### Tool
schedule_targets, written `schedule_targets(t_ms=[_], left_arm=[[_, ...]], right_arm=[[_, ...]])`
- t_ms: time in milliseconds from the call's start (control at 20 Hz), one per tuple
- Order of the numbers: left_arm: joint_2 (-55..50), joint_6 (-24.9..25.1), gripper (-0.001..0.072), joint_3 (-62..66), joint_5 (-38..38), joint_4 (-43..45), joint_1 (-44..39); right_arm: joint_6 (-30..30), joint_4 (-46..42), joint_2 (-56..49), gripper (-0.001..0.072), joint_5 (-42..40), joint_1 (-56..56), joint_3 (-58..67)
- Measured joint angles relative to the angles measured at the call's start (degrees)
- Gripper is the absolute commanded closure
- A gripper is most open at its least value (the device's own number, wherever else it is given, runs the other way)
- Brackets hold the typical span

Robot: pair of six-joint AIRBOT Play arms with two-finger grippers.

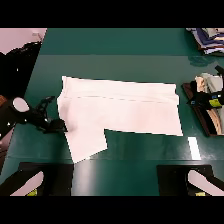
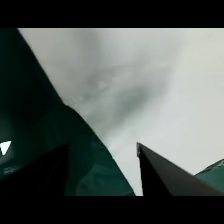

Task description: Fold the shirts.

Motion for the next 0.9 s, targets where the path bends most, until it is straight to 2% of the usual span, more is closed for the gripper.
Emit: schedule_targets(t_ms=[400, 450, 500, 750, 850, 900], left_arm=[[2.54, 0.13, 0.0209, -8.11, 7.87, -10.40, 0.02], [2.58, 0.42, 0.0401, -8.72, 8.48, -11.43, 0.02], [2.58, 0.74, 0.0691, -9.33, 9.38, -11.80, 0.00], [2.62, 1.64, 0.0685, -10.08, 9.46, -13.31, -0.02], [2.62, 2.45, 0.0684, -9.40, 8.48, -13.73, -0.02], [2.62, 2.82, 0.0684, -8.96, 8.13, -13.75, -0.02]], right_arm=[[-1.29, 2.60, 6.34, 0.0367, 0.09, -1.40, -3.54], [-1.33, 2.73, 6.82, 0.0367, 0.24, -1.44, -3.63], [-1.33, 2.69, 7.13, 0.0367, 0.46, -1.53, -3.72], [-1.40, 0.46, 7.78, 0.0367, 2.21, -5.29, -7.17], [-1.46, 0.02, 7.87, 0.0316, 2.40, -9.42, -11.41], [-1.62, -0.20, 7.87, 0.0317, 2.58, -11.63, -13.86]])
